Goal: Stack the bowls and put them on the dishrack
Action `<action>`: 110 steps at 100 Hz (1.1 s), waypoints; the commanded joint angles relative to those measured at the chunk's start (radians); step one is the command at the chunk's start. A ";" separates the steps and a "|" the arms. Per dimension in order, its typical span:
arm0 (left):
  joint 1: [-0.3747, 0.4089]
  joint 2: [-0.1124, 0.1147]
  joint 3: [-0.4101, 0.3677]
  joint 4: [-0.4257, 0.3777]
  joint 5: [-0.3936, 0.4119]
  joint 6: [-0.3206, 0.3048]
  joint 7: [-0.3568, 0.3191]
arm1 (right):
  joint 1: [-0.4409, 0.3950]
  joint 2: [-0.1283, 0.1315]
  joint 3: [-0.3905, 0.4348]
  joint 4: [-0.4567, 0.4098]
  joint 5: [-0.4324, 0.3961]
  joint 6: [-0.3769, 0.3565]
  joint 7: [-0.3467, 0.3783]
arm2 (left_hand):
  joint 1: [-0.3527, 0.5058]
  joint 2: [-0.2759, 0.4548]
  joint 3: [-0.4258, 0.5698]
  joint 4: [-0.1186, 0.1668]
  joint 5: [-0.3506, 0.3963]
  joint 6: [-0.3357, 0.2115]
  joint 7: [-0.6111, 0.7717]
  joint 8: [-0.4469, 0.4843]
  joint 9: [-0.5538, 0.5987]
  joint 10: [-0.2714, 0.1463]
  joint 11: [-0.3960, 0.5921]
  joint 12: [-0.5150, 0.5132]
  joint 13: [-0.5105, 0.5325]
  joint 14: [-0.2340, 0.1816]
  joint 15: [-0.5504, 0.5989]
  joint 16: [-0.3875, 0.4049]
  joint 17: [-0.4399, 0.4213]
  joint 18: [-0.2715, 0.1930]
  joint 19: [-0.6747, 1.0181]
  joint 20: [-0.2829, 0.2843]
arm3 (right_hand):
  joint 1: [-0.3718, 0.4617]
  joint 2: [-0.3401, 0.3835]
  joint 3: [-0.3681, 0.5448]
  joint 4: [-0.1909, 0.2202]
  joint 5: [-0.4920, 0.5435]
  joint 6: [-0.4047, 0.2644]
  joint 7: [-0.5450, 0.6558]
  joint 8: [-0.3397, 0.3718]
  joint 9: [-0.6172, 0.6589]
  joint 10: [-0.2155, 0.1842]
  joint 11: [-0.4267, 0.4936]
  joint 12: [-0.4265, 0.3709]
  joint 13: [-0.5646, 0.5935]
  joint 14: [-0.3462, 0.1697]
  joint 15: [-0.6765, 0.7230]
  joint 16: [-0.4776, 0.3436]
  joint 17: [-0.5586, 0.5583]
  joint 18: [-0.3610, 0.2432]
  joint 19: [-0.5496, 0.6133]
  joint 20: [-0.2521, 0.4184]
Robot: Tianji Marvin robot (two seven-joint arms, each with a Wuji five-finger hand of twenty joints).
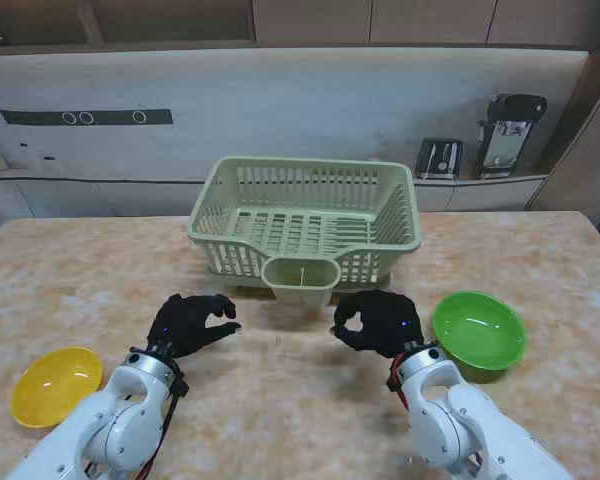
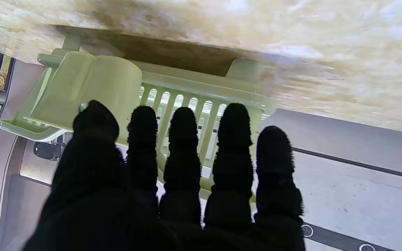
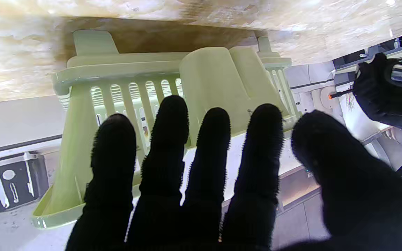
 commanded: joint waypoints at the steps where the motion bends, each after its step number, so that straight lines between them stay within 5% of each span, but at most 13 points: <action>1: 0.007 -0.002 0.000 -0.009 -0.001 0.003 -0.019 | -0.004 -0.004 -0.006 0.002 0.001 -0.007 0.015 | 0.007 0.035 -0.017 0.020 0.010 0.000 0.018 0.016 0.005 0.008 0.011 0.017 0.003 0.015 0.007 0.009 -0.011 0.021 0.015 0.011 | -0.014 0.031 -0.015 -0.003 -0.017 -0.005 -0.005 -0.004 -0.033 -0.012 -0.010 -0.016 -0.016 0.001 -0.005 -0.017 -0.005 0.001 -0.002 -0.011; 49: 0.014 -0.002 -0.005 -0.019 -0.001 0.011 -0.021 | -0.024 -0.001 0.014 -0.021 -0.014 0.003 0.026 | 0.007 0.036 -0.017 0.020 0.012 0.000 0.022 0.015 0.005 0.008 0.010 0.018 0.002 0.014 0.006 0.009 -0.011 0.021 0.013 0.011 | -0.019 0.032 -0.027 -0.005 -0.021 -0.009 -0.009 -0.005 -0.038 -0.013 -0.017 -0.021 -0.024 0.002 -0.014 -0.019 -0.017 0.005 -0.011 -0.012; 110: 0.045 -0.003 -0.032 -0.048 0.018 0.030 -0.009 | -0.245 0.015 0.292 -0.157 -0.188 0.094 0.068 | 0.007 0.035 -0.016 0.021 0.013 0.001 0.023 0.014 0.006 0.009 0.010 0.018 0.004 0.014 0.006 0.009 -0.011 0.021 0.013 0.012 | -0.006 -0.018 -0.020 -0.007 -0.022 -0.013 -0.017 -0.002 -0.031 -0.021 -0.044 -0.032 -0.049 0.002 -0.065 -0.034 -0.060 0.012 -0.052 -0.021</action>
